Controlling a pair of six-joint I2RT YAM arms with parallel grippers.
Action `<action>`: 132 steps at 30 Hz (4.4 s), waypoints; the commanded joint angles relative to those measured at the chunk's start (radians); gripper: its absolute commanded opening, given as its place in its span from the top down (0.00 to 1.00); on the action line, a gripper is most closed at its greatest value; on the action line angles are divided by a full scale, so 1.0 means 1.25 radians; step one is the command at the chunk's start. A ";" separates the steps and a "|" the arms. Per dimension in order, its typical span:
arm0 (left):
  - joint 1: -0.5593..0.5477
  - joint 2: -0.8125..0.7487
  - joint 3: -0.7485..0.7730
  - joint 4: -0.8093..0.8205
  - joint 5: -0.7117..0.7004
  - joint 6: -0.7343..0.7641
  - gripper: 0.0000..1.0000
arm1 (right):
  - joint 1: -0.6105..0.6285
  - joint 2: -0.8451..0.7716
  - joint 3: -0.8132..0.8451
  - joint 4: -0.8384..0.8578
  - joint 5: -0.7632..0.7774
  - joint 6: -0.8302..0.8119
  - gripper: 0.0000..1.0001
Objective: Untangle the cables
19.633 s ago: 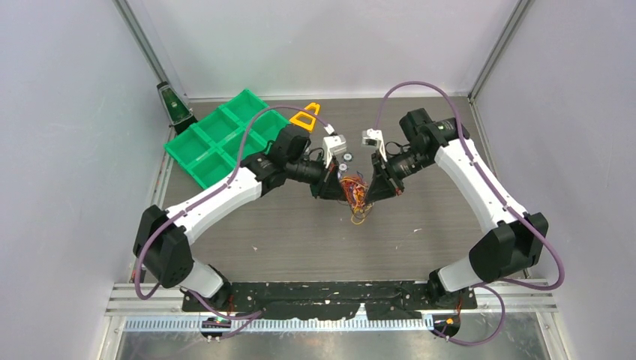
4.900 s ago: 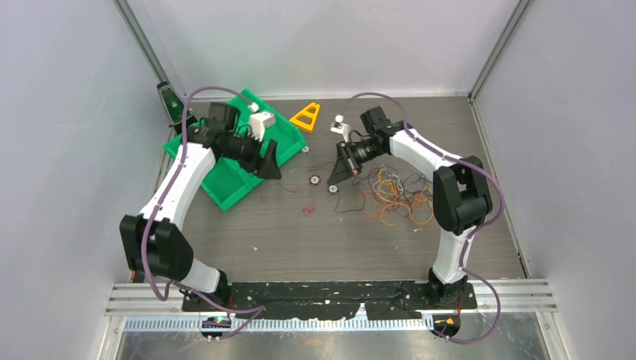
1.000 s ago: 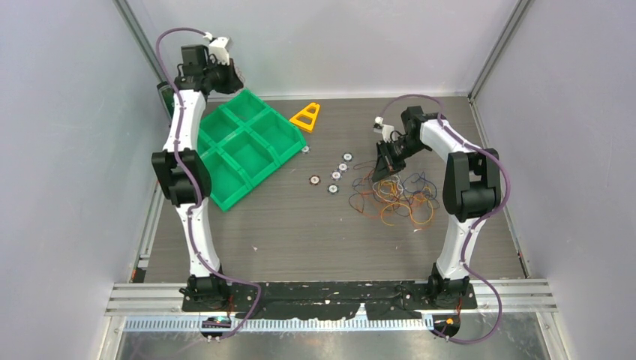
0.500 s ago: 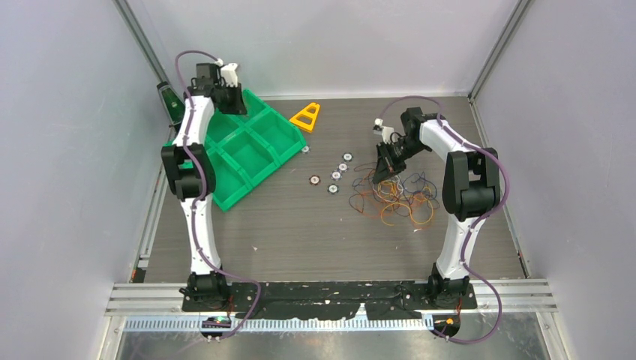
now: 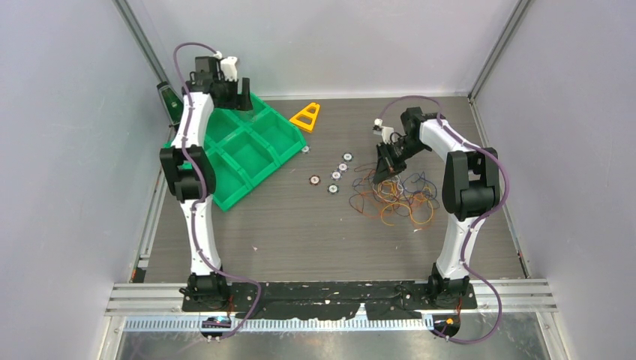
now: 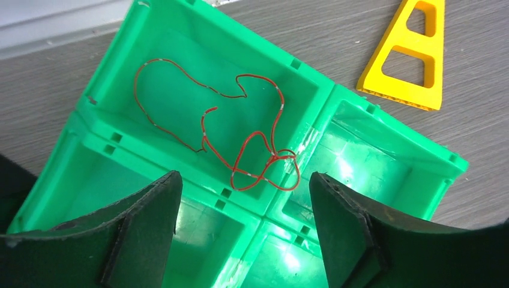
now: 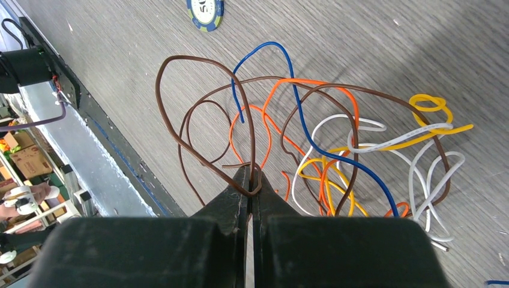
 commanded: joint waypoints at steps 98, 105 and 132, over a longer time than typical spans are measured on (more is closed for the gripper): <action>-0.261 -0.964 -1.144 0.469 0.313 0.038 0.13 | -0.026 -0.262 0.104 -0.203 0.132 -0.260 0.30; -0.269 -0.910 -1.114 0.458 0.305 -0.028 0.13 | -0.037 -0.122 0.073 -0.056 0.330 -0.229 0.36; -0.271 -0.940 -1.085 0.392 0.216 0.070 0.11 | -0.016 0.065 0.225 -0.058 0.135 -0.228 0.92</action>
